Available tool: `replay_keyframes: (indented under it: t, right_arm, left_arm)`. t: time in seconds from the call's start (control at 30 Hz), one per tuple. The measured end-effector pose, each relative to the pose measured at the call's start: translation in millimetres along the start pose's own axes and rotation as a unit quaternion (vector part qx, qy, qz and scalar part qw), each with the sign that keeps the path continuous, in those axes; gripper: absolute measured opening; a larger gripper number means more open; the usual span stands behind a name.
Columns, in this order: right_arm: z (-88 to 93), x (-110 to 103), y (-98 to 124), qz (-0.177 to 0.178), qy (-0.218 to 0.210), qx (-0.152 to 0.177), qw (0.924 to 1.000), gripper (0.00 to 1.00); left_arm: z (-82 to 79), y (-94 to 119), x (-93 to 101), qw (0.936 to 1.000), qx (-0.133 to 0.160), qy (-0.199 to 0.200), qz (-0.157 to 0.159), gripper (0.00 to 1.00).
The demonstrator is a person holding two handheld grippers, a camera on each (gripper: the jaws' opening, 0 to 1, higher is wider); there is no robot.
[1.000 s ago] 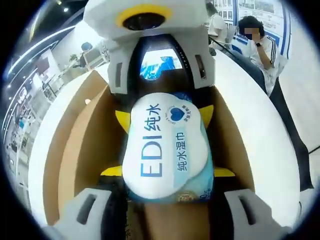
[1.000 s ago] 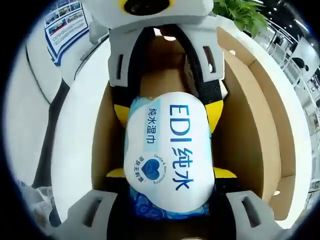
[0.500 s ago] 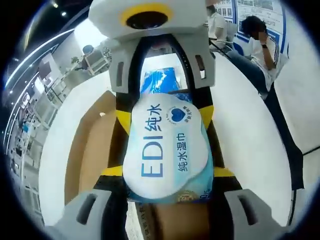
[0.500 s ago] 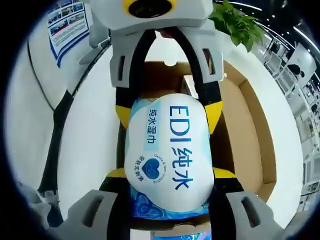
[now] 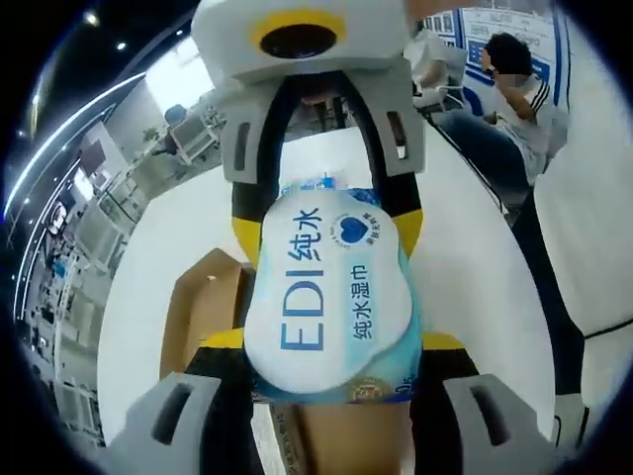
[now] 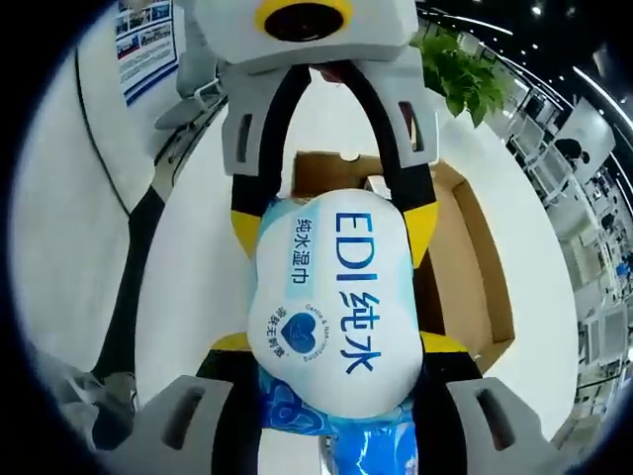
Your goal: Operate the shoe box by opening the lid, removing the specified soft item, and placing it in the target area until the item is outside and the box remains undamaged.
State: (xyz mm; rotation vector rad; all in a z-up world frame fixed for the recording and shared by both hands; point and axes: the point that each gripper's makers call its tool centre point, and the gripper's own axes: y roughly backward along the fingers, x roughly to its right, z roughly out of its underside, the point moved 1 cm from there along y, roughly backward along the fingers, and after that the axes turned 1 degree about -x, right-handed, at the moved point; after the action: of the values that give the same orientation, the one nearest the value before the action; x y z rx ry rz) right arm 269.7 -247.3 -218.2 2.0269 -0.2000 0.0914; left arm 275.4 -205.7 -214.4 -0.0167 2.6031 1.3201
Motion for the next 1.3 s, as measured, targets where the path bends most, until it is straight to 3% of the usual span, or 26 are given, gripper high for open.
replay_keyframes:
  t: [0.1,0.47,0.97,1.3]
  right_arm:
    - [7.0,-9.6,15.9,0.005,-0.007,0.005,1.0,0.58]
    - [28.0,-18.6,43.0,0.029,-0.015,0.0,0.9995,0.58]
    - [62.9,-36.4,53.0,0.031,-0.026,-0.017,0.999,0.58]
    - [98.0,-72.5,55.8,0.027,-0.041,-0.024,0.9985,0.58]
  left_arm:
    - [-17.9,1.8,8.5,1.0,0.005,-0.007,0.003,0.63]
    - [-52.7,-4.7,16.3,0.9996,0.004,-0.029,-0.001,0.63]
    - [-76.5,-30.9,32.8,0.9995,0.007,-0.032,0.003,0.62]
    - [-97.1,-60.1,68.5,0.9989,0.023,-0.036,0.021,0.62]
